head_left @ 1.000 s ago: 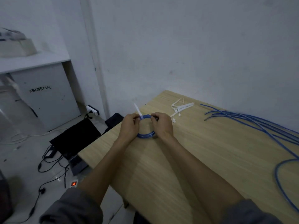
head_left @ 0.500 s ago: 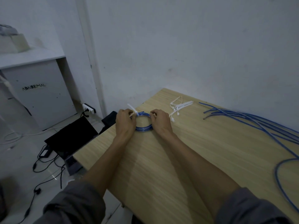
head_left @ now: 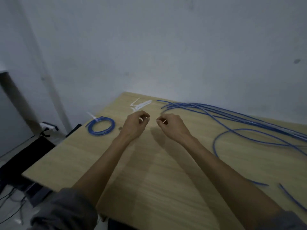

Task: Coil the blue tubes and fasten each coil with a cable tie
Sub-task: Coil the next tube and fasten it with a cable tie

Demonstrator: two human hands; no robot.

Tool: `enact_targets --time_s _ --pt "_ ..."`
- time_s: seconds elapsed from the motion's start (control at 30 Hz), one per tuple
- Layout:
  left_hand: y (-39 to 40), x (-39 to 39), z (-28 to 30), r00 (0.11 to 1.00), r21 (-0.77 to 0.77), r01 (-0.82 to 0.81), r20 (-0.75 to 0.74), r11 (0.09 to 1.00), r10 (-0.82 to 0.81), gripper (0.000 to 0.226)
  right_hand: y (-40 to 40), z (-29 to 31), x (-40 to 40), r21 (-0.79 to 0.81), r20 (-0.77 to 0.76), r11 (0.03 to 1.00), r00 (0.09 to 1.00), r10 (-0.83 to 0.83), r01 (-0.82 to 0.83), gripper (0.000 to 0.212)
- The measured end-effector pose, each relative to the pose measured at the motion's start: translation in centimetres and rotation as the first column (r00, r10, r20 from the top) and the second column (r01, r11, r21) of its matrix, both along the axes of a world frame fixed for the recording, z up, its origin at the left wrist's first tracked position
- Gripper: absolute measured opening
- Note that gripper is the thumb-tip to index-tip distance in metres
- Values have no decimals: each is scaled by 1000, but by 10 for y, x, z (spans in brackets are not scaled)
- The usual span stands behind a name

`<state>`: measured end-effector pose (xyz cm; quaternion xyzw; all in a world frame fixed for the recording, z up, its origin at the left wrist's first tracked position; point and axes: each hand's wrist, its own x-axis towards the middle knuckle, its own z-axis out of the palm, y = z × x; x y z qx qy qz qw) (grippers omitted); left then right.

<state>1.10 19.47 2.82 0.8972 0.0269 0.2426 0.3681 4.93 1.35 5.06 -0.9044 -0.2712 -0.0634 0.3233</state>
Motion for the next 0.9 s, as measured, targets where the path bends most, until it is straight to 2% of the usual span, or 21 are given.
enact_targets --time_s 0.23,0.37,0.47,0.53,0.7,0.8,0.83,0.9 --pt "-126 13 -10 951 35 308 -21 951 -307 10 -161 -6 -54 -156 40 974 986 -159 163 20" --pt "-168 10 -21 918 104 395 -30 913 -395 29 -216 -19 -86 -247 69 938 970 -233 243 28" --pt "-188 8 -30 872 175 490 -98 854 -480 52 -238 -31 -103 -288 94 924 967 -236 253 38" --pt "-202 6 -32 844 214 536 -160 817 -512 59 -246 -37 -107 -273 112 926 965 -237 260 35" --pt "-232 3 -29 800 286 600 -225 747 -556 46 -252 -35 -103 -272 142 932 968 -207 239 19" --pt "-237 0 -21 791 330 611 -213 719 -574 23 -258 -23 -98 -256 167 936 964 -205 243 19" --pt "-237 -1 -19 798 339 600 -187 725 -573 25 -261 -17 -95 -246 198 934 957 -212 257 19" --pt "-238 1 -16 833 359 544 -120 759 -540 43 -270 -5 -91 -183 284 940 931 -229 287 18"
